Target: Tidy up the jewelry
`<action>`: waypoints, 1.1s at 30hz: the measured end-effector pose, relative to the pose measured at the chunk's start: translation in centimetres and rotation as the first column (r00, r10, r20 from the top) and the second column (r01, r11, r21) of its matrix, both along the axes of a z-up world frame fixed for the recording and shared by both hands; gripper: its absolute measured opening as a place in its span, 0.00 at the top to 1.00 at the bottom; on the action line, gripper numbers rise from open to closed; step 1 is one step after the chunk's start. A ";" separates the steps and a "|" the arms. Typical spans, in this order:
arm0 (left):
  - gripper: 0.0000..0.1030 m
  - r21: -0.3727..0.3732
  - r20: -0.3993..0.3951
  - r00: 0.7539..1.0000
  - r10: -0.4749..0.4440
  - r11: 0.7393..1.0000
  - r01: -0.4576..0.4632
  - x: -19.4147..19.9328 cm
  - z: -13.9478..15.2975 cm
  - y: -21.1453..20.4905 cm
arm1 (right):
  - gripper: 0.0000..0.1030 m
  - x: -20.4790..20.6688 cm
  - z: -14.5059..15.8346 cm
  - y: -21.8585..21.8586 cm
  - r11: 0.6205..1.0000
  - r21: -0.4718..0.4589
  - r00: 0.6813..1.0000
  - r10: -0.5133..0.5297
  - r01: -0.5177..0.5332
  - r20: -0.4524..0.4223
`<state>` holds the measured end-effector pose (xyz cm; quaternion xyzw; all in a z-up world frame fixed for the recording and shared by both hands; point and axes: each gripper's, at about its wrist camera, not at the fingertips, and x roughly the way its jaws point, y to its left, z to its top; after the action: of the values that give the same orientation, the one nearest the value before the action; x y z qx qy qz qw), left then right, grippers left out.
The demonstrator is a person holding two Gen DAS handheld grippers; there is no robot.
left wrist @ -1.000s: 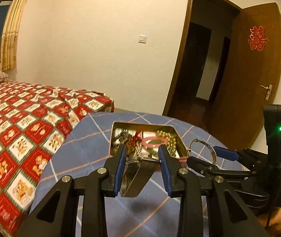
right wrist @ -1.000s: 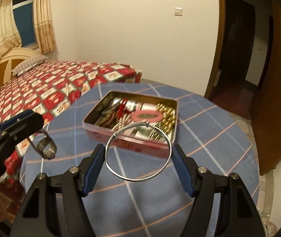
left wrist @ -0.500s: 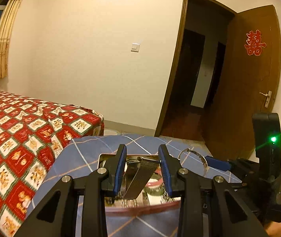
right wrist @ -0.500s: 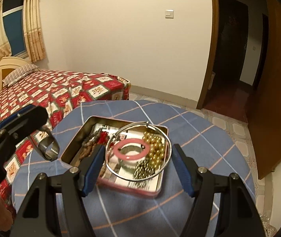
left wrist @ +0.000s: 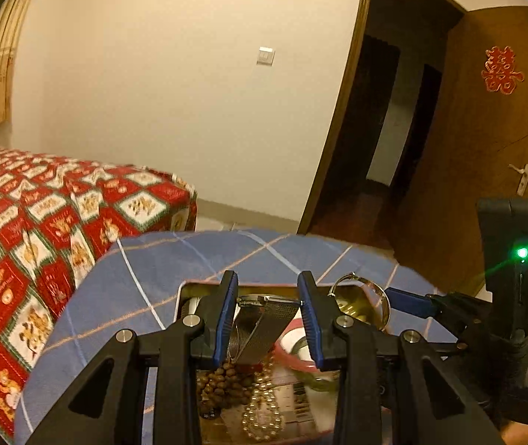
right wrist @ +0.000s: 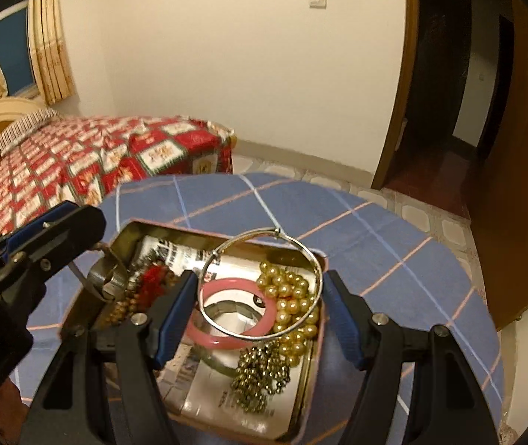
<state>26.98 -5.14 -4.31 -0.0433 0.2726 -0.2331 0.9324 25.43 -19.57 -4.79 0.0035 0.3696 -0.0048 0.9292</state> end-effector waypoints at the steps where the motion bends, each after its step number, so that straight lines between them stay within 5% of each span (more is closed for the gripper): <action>1: 0.67 0.003 -0.013 1.000 0.002 1.000 -0.002 0.4 -0.5 0.0 | 0.31 0.3 -0.5 0.0 1.000 -0.003 1.000 0.006 -0.006 -0.011; 12: 0.66 0.050 -0.116 0.992 0.047 0.998 -0.042 2.4 -4.2 -0.1 | 0.29 1.6 -3.6 0.9 0.996 -0.025 0.994 0.079 -0.081 -0.069; 15: 0.47 0.052 -0.139 0.988 0.067 0.997 -0.060 2.7 -4.4 0.3 | 0.18 1.6 -3.7 1.2 0.995 -0.034 0.992 0.095 -0.098 -0.082; 20: 0.35 0.070 -0.068 0.994 0.088 0.994 -0.083 0.9 -2.2 0.9 | 0.16 0.4 -2.6 1.5 0.995 -0.042 0.994 0.089 -0.092 -0.057; 26: 0.34 0.045 -0.053 0.991 0.123 0.992 -0.120 -1.9 -0.1 2.2 | 0.05 -2.0 -0.5 1.8 0.997 -0.048 0.999 0.054 -0.054 -0.006; 33: 0.30 0.044 -0.021 0.986 0.163 0.986 -0.162 -7.1 1.5 3.2 | 0.04 -6.2 1.0 1.8 1.000 0.007 1.000 0.008 -0.008 0.031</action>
<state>19.91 -1.98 -2.81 -0.0488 0.2843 -0.1500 0.9457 19.22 -17.82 -3.80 0.0052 0.3555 0.0004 0.9347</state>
